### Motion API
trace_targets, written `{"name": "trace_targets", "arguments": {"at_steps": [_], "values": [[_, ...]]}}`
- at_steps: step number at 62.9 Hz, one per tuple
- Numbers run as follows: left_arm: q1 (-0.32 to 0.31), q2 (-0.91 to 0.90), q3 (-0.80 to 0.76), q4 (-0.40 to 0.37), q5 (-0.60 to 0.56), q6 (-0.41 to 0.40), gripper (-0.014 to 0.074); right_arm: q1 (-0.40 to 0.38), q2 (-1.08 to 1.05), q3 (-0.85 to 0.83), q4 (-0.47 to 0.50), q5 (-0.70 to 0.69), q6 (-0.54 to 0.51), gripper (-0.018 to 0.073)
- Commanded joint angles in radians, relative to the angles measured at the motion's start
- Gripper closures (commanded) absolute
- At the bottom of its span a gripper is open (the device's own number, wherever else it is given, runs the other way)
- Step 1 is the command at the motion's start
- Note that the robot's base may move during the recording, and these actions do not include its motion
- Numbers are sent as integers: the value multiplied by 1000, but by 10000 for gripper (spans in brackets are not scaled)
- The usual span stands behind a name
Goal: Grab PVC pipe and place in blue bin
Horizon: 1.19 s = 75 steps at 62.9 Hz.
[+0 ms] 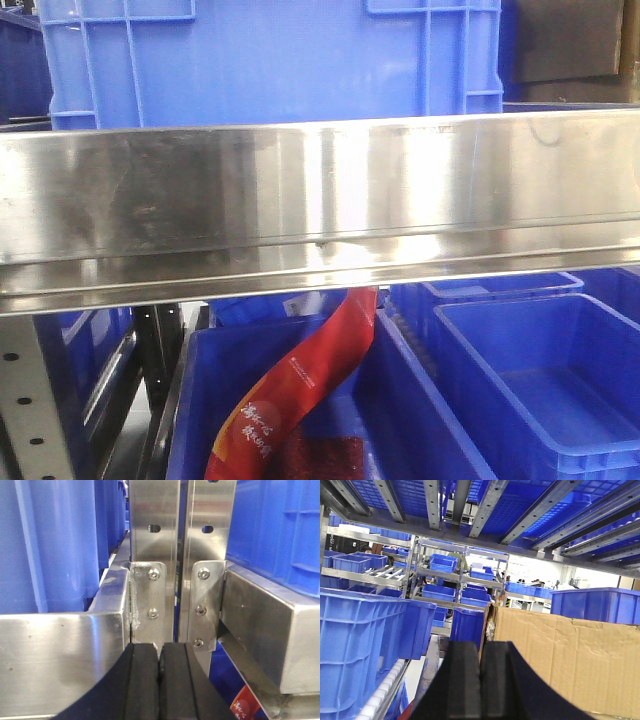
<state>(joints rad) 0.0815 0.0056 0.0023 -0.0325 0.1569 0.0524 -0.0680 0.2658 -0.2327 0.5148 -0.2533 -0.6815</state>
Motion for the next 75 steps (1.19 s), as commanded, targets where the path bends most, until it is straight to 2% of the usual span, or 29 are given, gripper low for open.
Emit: {"name": "trace_targets", "arguments": {"at_steps": [1,75], "values": [[6,-6,-2,2,-22,-8,707,-6,-2,2,-1,-16,-1,721],[6,-6,-2,2,-25,-8,707,-6,-2,2,-1,-16,-1,721]]}}
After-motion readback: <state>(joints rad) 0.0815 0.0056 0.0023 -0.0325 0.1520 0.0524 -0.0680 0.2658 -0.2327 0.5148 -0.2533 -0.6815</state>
